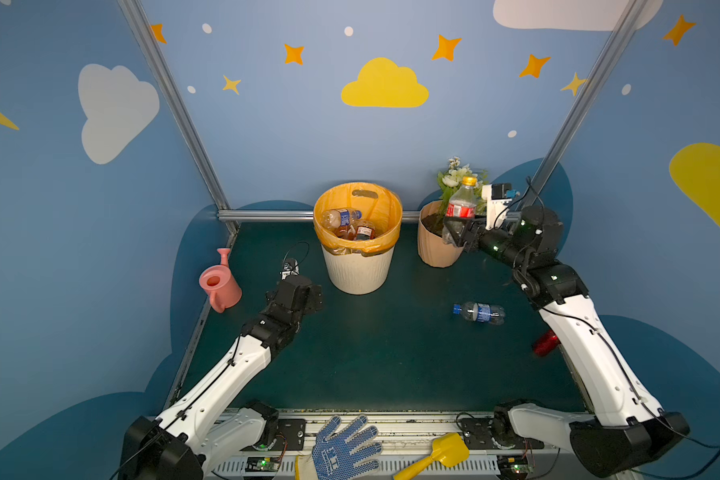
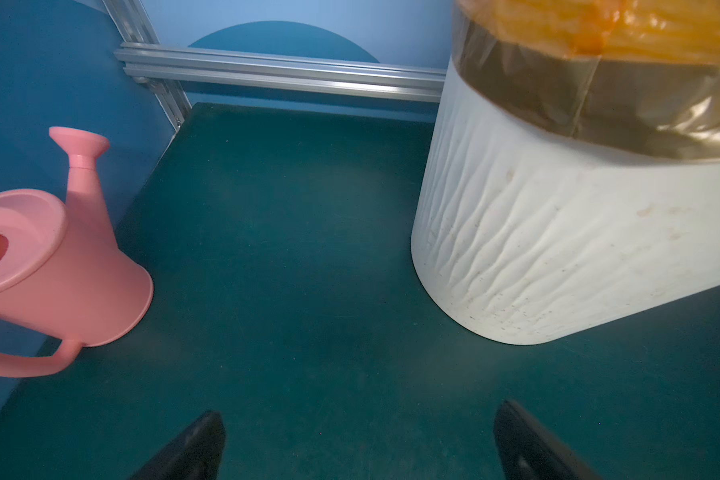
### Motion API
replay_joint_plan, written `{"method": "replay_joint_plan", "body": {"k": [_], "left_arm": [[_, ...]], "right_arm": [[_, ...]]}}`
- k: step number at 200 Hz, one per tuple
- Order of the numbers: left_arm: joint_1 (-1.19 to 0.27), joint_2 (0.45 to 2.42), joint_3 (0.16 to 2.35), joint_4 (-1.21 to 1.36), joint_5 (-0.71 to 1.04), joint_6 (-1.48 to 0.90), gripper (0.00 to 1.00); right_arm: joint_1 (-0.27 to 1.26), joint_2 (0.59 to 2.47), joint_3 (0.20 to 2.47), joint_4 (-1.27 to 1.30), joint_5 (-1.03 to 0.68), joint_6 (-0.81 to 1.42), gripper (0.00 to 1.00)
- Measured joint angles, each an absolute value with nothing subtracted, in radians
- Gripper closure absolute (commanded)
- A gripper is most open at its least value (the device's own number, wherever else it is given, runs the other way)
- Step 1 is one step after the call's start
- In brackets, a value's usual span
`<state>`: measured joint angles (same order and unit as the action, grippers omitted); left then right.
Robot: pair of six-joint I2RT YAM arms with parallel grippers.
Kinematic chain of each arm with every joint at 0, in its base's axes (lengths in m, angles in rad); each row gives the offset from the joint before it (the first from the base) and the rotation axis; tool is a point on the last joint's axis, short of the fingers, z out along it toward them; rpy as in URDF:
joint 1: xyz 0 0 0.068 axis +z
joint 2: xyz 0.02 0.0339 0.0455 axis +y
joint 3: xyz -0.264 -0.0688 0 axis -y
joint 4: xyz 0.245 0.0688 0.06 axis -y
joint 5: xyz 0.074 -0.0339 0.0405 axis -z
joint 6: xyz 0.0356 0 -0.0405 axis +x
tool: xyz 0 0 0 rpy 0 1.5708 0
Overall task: Throw the plastic bottles in the bin
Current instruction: 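Lift the red-label bottle with the right gripper over the bin, then release the red-label bottle into the bin and draw the right gripper back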
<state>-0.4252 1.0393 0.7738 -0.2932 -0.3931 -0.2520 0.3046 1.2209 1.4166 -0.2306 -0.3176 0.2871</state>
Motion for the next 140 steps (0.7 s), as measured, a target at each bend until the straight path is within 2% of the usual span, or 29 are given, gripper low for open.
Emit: {"method": "replay_joint_plan", "body": {"k": [47, 85, 95, 105, 126, 140], "left_arm": [[-0.424, 1.034, 0.774, -0.297, -0.389, -0.252, 0.00], [-0.423, 1.026, 0.774, -0.297, -0.385, -0.252, 0.00], [-0.423, 1.024, 0.774, -0.297, -0.384, -0.255, 0.00], [-0.423, 1.023, 0.774, -0.297, -0.383, -0.257, 0.00], [-0.423, 1.015, 0.774, -0.305, -0.383, -0.260, 0.00], [-0.423, 1.003, 0.774, -0.316, -0.384, -0.260, 0.00]], "right_arm": [[0.310, 1.314, 1.525, -0.023, -0.364, 0.405, 0.46], [0.389, 1.554, 1.679, 0.076, -0.424, 0.513, 0.44], [0.419, 1.636, 1.737, 0.076, -0.448, 0.528, 0.39], [0.451, 1.734, 1.812, 0.055, -0.478, 0.539, 0.27], [0.483, 1.895, 1.956, -0.046, -0.524, 0.537, 0.10], [0.484, 1.938, 2.007, -0.128, -0.532, 0.517, 0.07]]}}
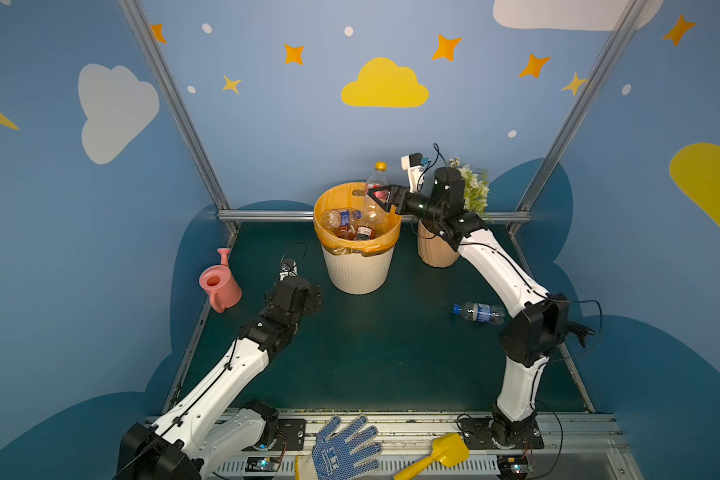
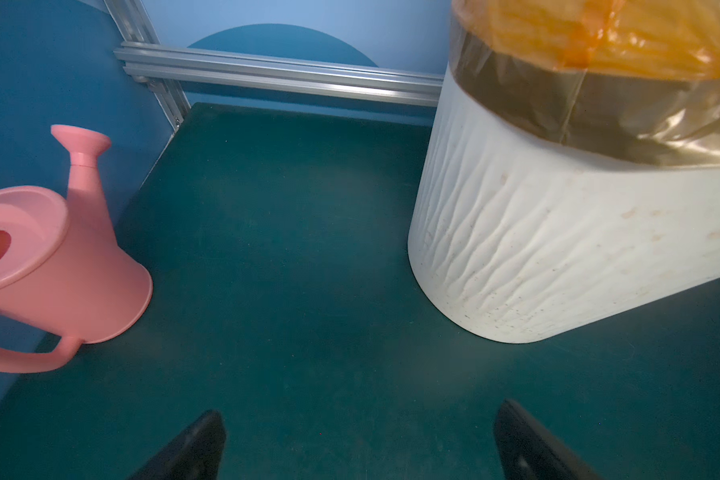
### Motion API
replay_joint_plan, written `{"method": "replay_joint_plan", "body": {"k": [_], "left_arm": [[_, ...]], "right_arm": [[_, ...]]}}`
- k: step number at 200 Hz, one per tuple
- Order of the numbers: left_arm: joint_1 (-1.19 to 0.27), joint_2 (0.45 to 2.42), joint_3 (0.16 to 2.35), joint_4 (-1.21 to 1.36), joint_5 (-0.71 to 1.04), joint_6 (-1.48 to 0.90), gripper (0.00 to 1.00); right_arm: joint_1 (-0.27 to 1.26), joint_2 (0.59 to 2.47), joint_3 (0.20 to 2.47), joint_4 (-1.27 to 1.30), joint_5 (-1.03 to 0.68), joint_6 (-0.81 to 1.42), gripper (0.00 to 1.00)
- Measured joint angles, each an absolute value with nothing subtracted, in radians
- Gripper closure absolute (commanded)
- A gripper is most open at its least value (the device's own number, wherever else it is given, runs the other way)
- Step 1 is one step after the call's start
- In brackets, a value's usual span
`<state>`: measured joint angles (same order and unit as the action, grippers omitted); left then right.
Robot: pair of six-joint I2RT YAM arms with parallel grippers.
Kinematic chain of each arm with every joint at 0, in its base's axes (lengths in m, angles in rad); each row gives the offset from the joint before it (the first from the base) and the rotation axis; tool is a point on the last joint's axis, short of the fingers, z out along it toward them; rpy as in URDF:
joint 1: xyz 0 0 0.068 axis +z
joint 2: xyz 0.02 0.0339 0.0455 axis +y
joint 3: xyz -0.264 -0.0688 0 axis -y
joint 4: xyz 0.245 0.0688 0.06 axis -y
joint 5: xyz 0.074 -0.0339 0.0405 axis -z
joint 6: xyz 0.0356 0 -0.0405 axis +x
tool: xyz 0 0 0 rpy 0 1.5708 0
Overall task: Throw the plastic bottles in the bin
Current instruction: 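Release the red-label bottle into the bin and draw the right gripper back, then lower the right gripper onto the blue-label bottle and close it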
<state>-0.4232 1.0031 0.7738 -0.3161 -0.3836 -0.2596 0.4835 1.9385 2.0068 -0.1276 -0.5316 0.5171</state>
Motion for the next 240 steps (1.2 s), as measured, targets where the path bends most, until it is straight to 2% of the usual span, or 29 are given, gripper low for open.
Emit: {"method": "replay_joint_plan", "body": {"k": [21, 44, 79, 107, 169, 240], "left_arm": [[-0.423, 0.972, 0.768, -0.326, -0.388, -0.259, 0.00], [-0.421, 0.945, 0.749, -0.326, -0.390, -0.263, 0.00], [-0.421, 0.945, 0.741, -0.323, -0.361, -0.257, 0.00], [-0.421, 0.945, 0.741, -0.317, -0.344, -0.248, 0.00], [-0.421, 0.959, 0.740, -0.290, -0.318, -0.244, 0.00], [-0.421, 0.982, 0.740, -0.276, -0.297, -0.244, 0.00]], "right_arm": [[0.452, 1.896, 2.015, -0.212, -0.513, 0.472, 0.03], [0.407, 1.734, 1.960, -0.236, -0.468, 0.429, 0.03], [0.325, 1.414, 1.771, -0.197, -0.403, 0.387, 0.03], [0.255, 1.254, 1.554, -0.176, -0.342, 0.385, 0.03], [0.106, 1.155, 1.064, -0.272, -0.163, 0.519, 0.03], [-0.030, 0.952, 0.659, -0.301, -0.033, 0.801, 0.03]]}}
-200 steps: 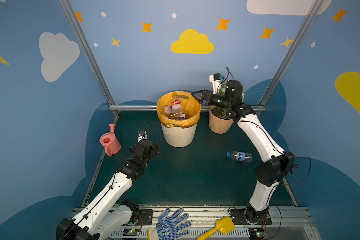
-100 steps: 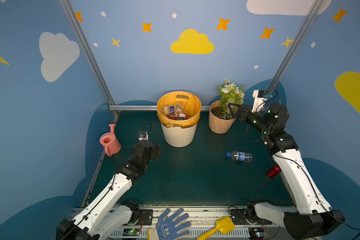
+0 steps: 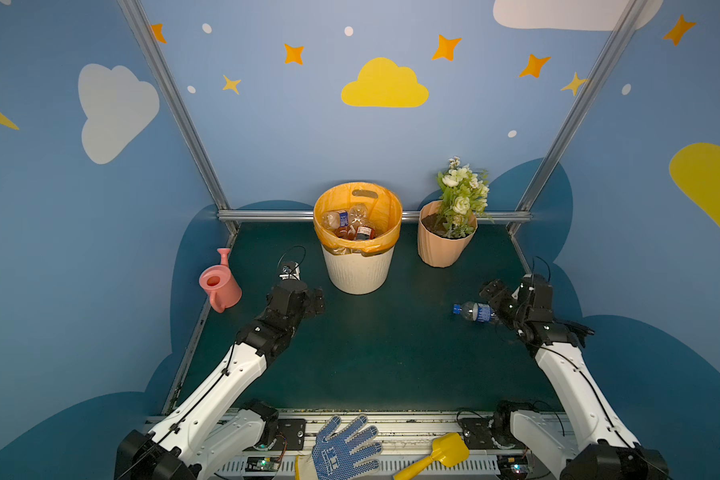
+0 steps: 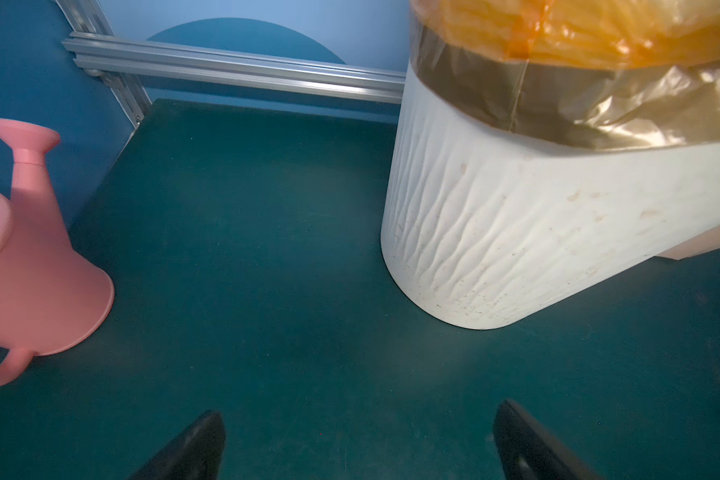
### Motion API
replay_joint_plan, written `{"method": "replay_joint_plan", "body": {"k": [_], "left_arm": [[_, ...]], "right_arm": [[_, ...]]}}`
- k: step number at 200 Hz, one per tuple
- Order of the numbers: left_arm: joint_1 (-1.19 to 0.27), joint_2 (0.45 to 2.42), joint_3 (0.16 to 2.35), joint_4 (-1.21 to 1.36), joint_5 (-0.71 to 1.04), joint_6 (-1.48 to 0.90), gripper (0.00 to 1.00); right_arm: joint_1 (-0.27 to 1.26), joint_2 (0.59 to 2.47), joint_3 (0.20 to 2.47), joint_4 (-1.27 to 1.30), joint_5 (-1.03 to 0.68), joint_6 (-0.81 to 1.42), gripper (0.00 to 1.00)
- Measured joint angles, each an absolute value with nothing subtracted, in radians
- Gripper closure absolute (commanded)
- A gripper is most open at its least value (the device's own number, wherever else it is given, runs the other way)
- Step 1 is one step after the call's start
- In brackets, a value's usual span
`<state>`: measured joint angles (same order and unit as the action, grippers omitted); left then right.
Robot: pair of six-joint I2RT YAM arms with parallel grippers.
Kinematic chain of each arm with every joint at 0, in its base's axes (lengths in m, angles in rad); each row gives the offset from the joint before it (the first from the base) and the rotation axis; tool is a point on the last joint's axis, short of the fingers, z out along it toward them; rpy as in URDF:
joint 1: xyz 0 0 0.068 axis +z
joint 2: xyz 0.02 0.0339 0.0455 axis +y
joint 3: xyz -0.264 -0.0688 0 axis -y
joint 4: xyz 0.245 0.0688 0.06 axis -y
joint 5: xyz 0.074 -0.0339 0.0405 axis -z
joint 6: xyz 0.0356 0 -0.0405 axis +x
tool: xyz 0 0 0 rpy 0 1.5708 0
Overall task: Throw the plastic bottles in the bin
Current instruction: 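Lower the right gripper onto the blue-label bottle and close it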
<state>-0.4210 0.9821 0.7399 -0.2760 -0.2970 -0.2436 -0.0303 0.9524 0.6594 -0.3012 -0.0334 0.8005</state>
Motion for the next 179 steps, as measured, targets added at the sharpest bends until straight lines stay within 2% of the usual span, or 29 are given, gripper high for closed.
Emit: {"method": "replay_joint_plan", "body": {"k": [65, 179], "left_arm": [[-0.421, 0.994, 0.732, -0.273, -0.289, -0.244, 0.00], [-0.421, 1.001, 0.732, -0.273, -0.280, -0.244, 0.00]], "right_arm": [[-0.082, 0.993, 0.554, -0.264, -0.038, 0.900, 0.03], [-0.101, 1.221, 0.551, -0.174, -0.113, 0.977, 0.03]]}}
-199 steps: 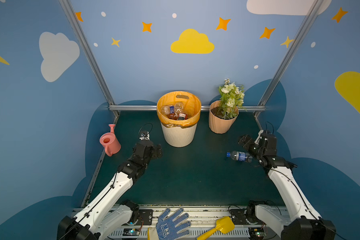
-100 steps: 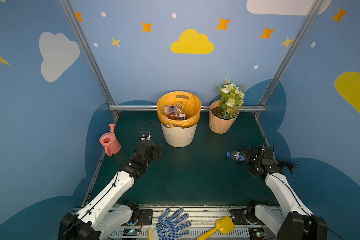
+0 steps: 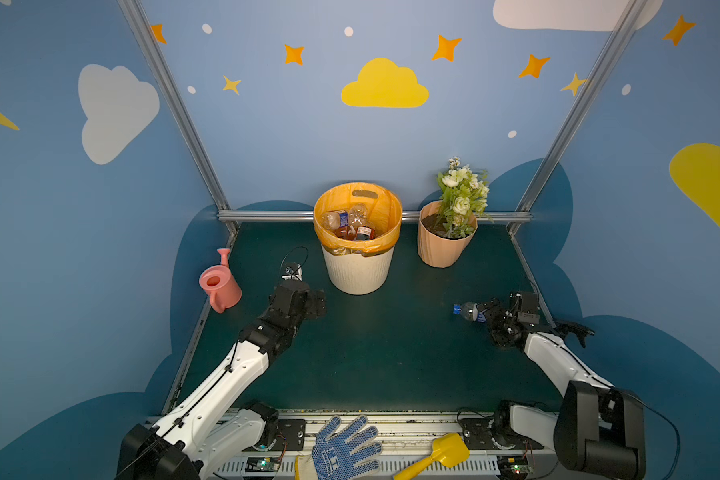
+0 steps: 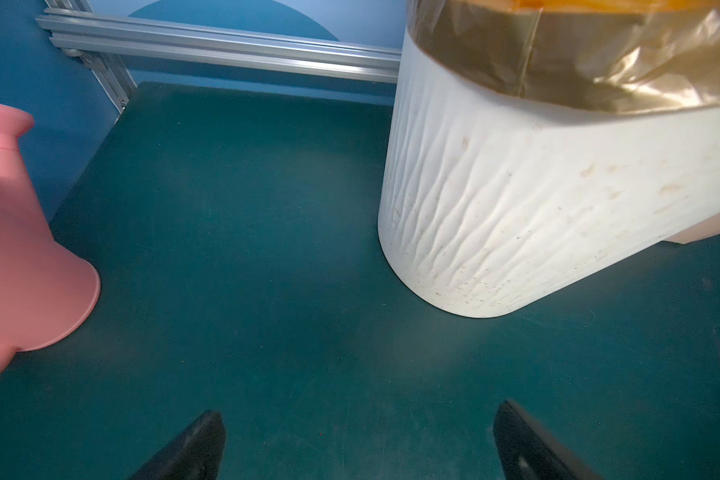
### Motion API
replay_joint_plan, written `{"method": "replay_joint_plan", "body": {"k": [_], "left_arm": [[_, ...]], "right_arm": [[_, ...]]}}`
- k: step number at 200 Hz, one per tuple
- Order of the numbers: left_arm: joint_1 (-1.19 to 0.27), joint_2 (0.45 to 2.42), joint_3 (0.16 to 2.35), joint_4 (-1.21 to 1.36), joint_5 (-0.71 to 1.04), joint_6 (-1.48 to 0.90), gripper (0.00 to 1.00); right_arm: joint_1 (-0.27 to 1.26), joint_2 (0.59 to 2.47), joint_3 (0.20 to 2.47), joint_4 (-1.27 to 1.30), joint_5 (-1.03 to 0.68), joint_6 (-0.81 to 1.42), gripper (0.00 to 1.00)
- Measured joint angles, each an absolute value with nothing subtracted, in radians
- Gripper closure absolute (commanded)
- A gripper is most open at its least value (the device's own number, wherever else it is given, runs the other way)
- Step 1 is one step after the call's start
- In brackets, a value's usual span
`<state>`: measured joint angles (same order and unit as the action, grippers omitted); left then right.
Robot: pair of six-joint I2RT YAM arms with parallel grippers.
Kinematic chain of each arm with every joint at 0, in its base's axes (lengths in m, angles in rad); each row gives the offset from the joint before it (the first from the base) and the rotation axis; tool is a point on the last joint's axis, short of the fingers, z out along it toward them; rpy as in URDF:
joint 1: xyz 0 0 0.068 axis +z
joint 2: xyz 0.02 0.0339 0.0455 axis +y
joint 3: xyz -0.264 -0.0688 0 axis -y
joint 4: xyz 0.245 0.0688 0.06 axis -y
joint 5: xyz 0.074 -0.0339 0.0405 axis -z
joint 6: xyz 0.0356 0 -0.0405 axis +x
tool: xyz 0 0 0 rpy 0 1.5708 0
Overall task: Throw the plastic bottles in the bin
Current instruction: 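Lower the right gripper onto the blue-label bottle and close it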
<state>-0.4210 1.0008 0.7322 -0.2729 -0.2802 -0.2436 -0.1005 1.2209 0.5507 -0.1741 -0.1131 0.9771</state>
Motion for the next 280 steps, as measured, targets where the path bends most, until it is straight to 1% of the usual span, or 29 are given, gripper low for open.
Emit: {"method": "replay_joint_plan", "body": {"k": [73, 97, 120, 162, 183, 202, 220, 238, 250, 280], "left_arm": [[-0.421, 1.001, 0.732, -0.273, -0.281, -0.242, 0.00], [-0.421, 1.003, 0.732, -0.273, -0.281, -0.240, 0.00], [-0.421, 1.009, 0.732, -0.274, -0.282, -0.239, 0.00], [-0.421, 1.009, 0.732, -0.274, -0.295, -0.239, 0.00], [-0.421, 1.008, 0.732, -0.276, -0.306, -0.239, 0.00], [-0.421, 1.003, 0.732, -0.278, -0.317, -0.239, 0.00], [-0.421, 0.997, 0.732, -0.278, -0.325, -0.239, 0.00], [-0.421, 0.992, 0.732, -0.278, -0.328, -0.240, 0.00], [-0.421, 0.991, 0.730, -0.278, -0.328, -0.240, 0.00], [-0.421, 0.991, 0.727, -0.281, -0.329, -0.240, 0.00]], "right_arm": [[-0.109, 1.413, 0.652, -0.115, -0.144, 0.987, 0.03], [-0.111, 1.476, 0.690, -0.088, -0.167, 0.981, 0.06], [-0.114, 1.527, 0.721, -0.081, -0.186, 0.956, 0.12], [-0.115, 1.573, 0.747, -0.074, -0.224, 0.909, 0.29], [-0.115, 1.586, 0.747, -0.054, -0.252, 0.900, 0.34], [-0.115, 1.596, 0.747, -0.036, -0.275, 0.889, 0.40], [-0.115, 1.599, 0.746, -0.028, -0.289, 0.882, 0.43], [-0.115, 1.600, 0.746, -0.025, -0.303, 0.876, 0.48], [-0.115, 1.600, 0.743, -0.019, -0.311, 0.872, 0.50], [-0.115, 1.588, 0.735, -0.010, -0.325, 0.854, 0.49]]}}
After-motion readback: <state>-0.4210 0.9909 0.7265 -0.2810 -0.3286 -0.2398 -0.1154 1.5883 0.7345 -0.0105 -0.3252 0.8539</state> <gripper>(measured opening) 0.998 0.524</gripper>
